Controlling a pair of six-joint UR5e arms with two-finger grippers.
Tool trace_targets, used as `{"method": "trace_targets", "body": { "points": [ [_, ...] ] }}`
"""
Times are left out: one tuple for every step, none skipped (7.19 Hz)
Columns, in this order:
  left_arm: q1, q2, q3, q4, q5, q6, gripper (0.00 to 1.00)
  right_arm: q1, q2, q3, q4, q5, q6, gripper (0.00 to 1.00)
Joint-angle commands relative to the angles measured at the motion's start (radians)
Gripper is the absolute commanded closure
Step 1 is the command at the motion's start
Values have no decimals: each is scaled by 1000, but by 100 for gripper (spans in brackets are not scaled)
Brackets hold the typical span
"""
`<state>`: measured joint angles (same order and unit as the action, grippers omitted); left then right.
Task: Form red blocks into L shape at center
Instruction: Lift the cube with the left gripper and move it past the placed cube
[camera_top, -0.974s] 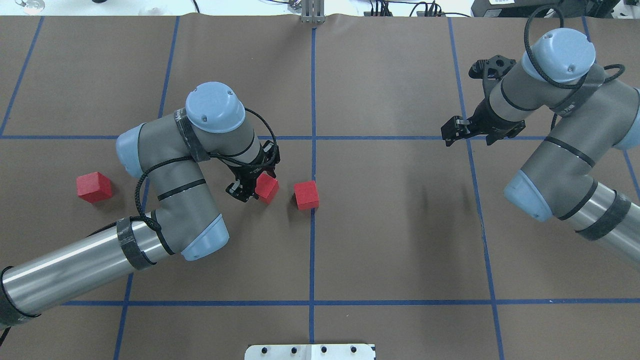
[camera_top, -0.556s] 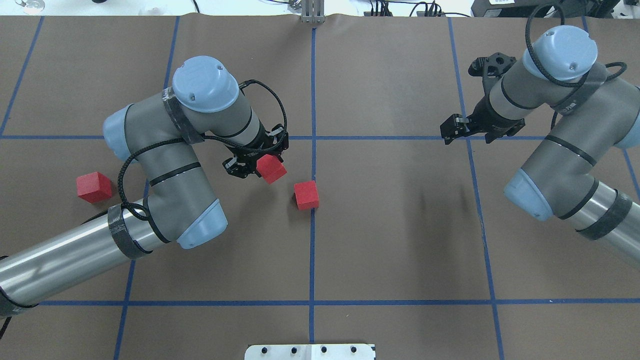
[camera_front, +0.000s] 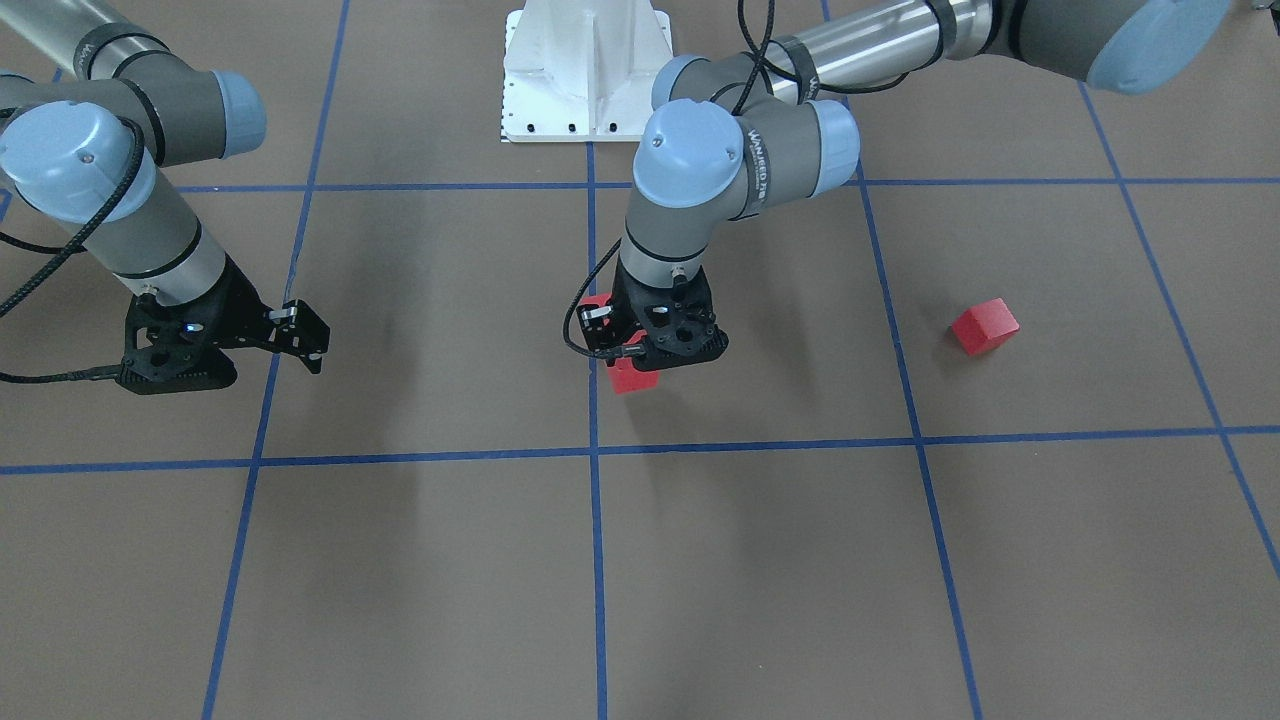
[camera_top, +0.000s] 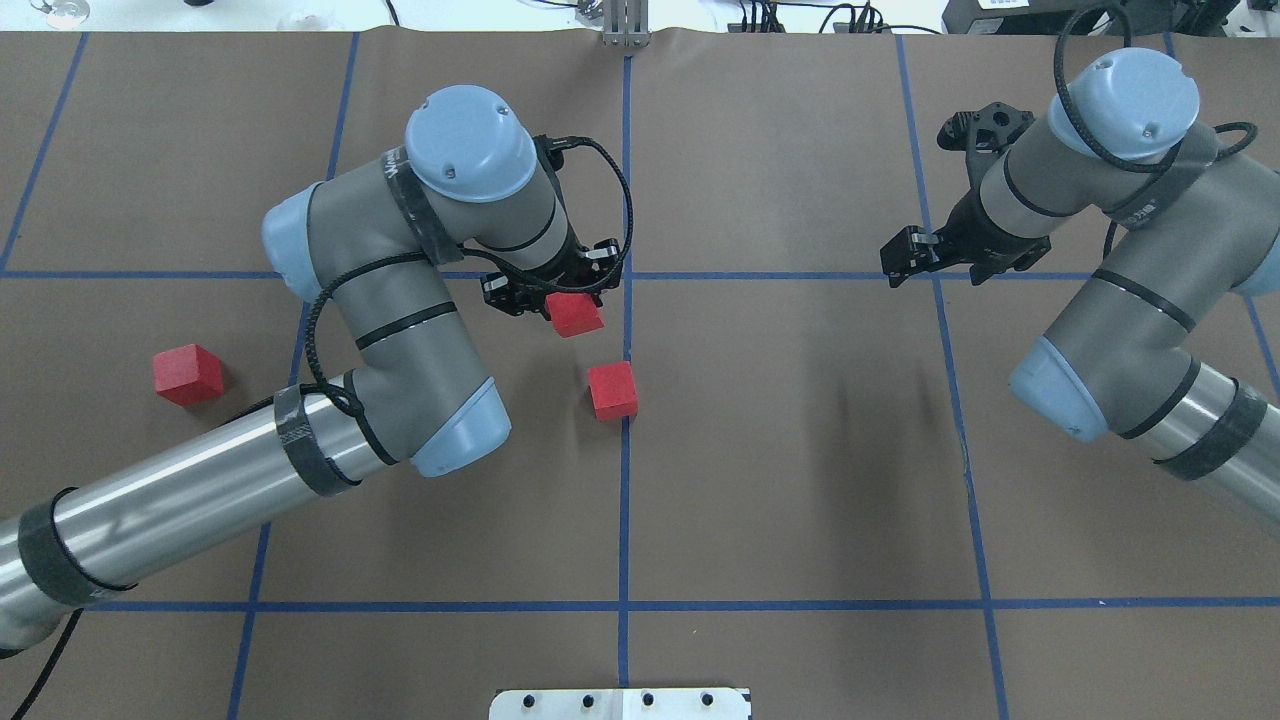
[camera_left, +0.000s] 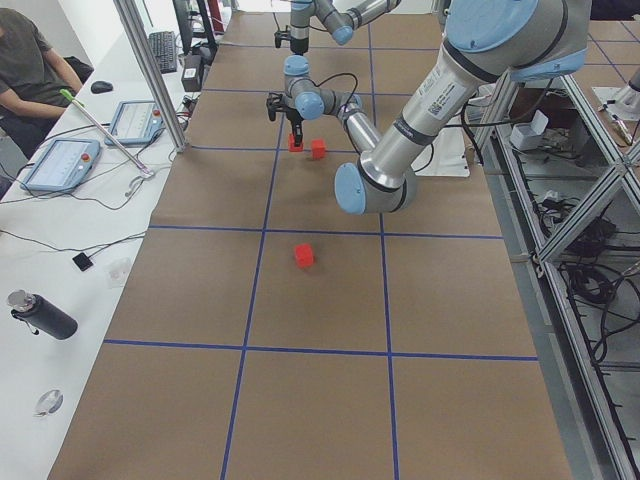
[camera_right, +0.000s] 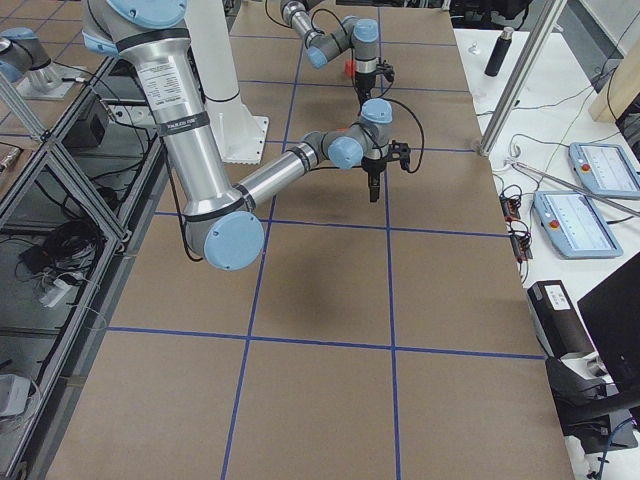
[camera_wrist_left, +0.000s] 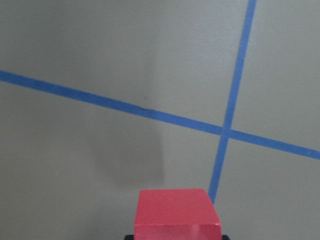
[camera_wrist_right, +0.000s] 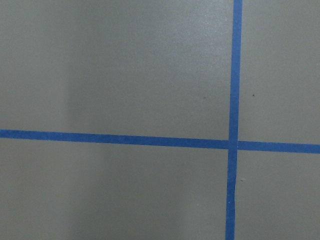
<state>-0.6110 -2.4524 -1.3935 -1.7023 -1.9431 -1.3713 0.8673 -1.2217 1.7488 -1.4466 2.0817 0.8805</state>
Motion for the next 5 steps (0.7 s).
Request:
{"method": "trace_targets", "body": {
  "points": [
    [39,-43,68,6,50,3,100,-2,1,-5,0,0,0,1],
    [54,-43,68,6,49,-5,100,-4,1,-5,0,0,0,1],
    [59,-43,68,7,49,-6,100,-4,2,-6,0,0,2,1],
    [59,-42,68,7,49,-6,100,-4,1,-6,0,0,2,1],
    [62,-43,68,9,44,-6,100,-4,1,-6,0,-2,2,1]
  ]
}}
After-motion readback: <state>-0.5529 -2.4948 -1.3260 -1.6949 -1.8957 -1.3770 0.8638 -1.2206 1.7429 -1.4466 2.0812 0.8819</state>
